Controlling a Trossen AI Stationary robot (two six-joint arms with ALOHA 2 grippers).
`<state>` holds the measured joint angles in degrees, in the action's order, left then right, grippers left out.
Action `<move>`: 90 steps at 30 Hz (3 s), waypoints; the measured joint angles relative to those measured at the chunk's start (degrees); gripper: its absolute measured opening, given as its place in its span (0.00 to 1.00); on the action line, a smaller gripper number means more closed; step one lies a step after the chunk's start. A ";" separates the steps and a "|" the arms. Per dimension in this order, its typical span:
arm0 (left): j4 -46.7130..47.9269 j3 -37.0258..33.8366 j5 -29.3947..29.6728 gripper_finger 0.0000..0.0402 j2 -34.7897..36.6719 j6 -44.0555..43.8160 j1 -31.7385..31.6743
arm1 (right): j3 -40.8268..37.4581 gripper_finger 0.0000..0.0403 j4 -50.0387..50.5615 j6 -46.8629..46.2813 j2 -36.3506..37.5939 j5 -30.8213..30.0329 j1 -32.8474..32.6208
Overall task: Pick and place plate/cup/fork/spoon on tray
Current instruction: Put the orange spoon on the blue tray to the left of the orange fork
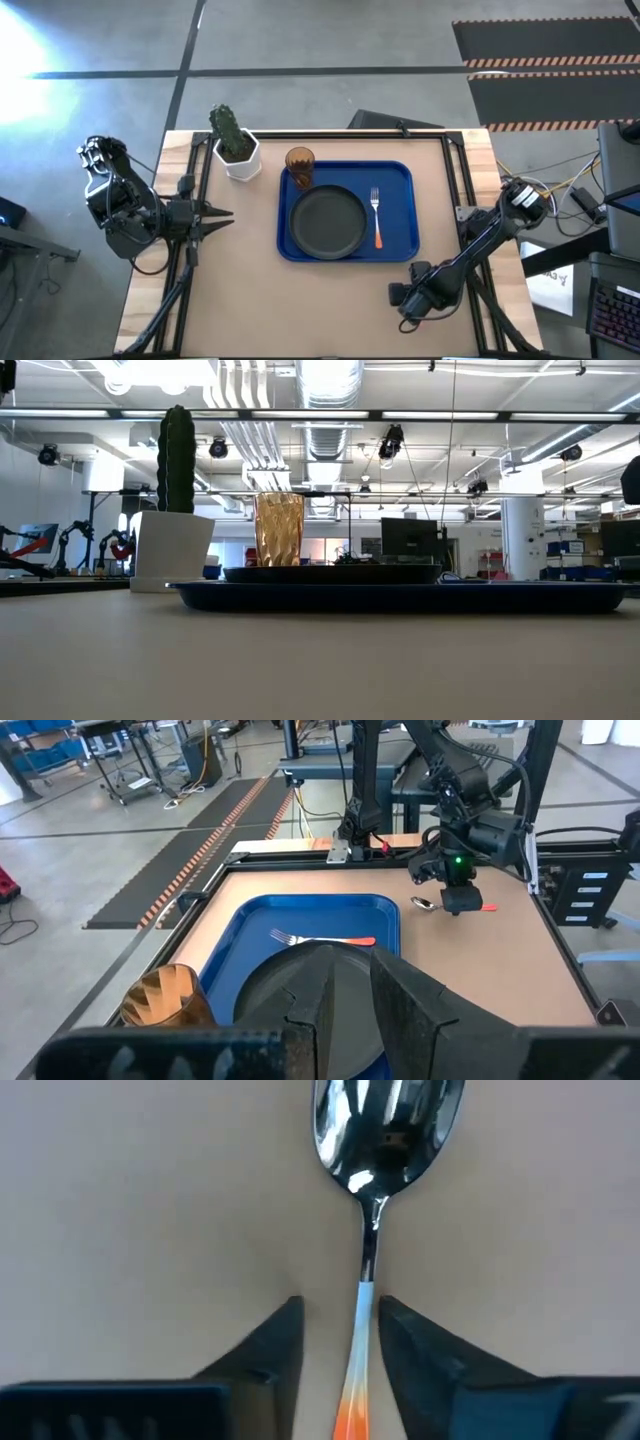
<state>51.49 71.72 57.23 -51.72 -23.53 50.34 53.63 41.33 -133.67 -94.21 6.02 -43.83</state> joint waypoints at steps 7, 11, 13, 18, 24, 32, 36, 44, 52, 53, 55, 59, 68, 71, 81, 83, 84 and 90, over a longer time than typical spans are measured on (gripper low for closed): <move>-0.01 0.00 0.00 0.13 0.00 -0.02 -0.01 | -0.33 0.04 0.32 1.20 -0.09 0.64 -0.04; -0.01 0.00 0.00 0.13 0.00 -0.02 0.00 | 0.40 0.03 0.87 1.20 -0.14 0.16 -0.07; -0.01 0.00 0.00 0.13 0.00 -0.02 0.01 | 1.83 0.02 1.97 1.21 0.01 -1.42 -0.15; -0.01 0.00 0.00 0.13 0.01 -0.02 0.01 | 10.58 0.02 9.18 2.35 0.27 -15.22 0.35; -0.01 0.00 0.00 0.13 0.02 -0.02 0.01 | 24.28 0.02 30.42 5.81 0.74 -22.15 1.66; -0.01 -0.02 0.00 0.13 0.00 0.00 0.01 | 32.85 0.02 47.84 14.70 3.68 -30.39 6.94; -0.01 -0.02 0.00 0.13 0.00 0.00 0.01 | 32.03 0.02 48.03 24.64 6.42 -33.06 12.14; -0.01 -0.11 0.00 0.13 -0.04 -0.04 -0.01 | 23.89 0.02 38.21 46.24 14.76 -33.12 24.35; -0.01 -0.13 0.00 0.13 -0.15 -0.06 0.01 | 5.35 0.02 15.65 58.46 24.88 -28.71 33.27; -0.01 -0.13 0.00 0.13 -0.15 -0.07 0.01 | 2.71 0.02 13.41 58.58 25.51 -27.17 33.89; -0.01 -0.13 0.00 0.13 -0.15 -0.07 0.00 | -2.62 0.02 9.36 58.08 26.26 -24.21 34.76; -0.01 -0.13 0.00 0.13 -0.13 -0.07 0.01 | -12.25 0.02 -1.09 54.28 25.99 -19.81 35.02; -0.01 -0.13 0.00 0.13 -0.13 -0.11 -0.01 | -24.48 0.02 -19.77 47.57 24.30 -20.81 35.17; -0.03 -0.13 0.00 0.13 -0.13 -0.13 0.01 | -25.63 0.02 -20.28 46.39 24.37 -21.03 35.70; -0.03 -0.13 0.00 0.13 -0.14 -0.13 0.00 | -26.06 0.02 -20.65 48.87 24.30 -25.48 39.94; -0.03 -0.13 0.00 0.13 -0.13 -0.13 -0.01 | -26.08 0.02 -23.10 50.52 24.24 -25.50 40.74; -0.03 -0.13 0.00 0.13 -0.13 -0.13 0.01 | -26.08 0.02 -24.46 51.17 24.24 -25.52 41.07; -0.03 -0.13 0.01 0.13 -0.11 -0.11 0.01 | -26.06 0.02 -26.97 55.41 24.24 -25.19 43.75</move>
<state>51.46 71.59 57.25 -51.83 -23.64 50.35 27.57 14.36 -78.25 -69.97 -19.17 -0.08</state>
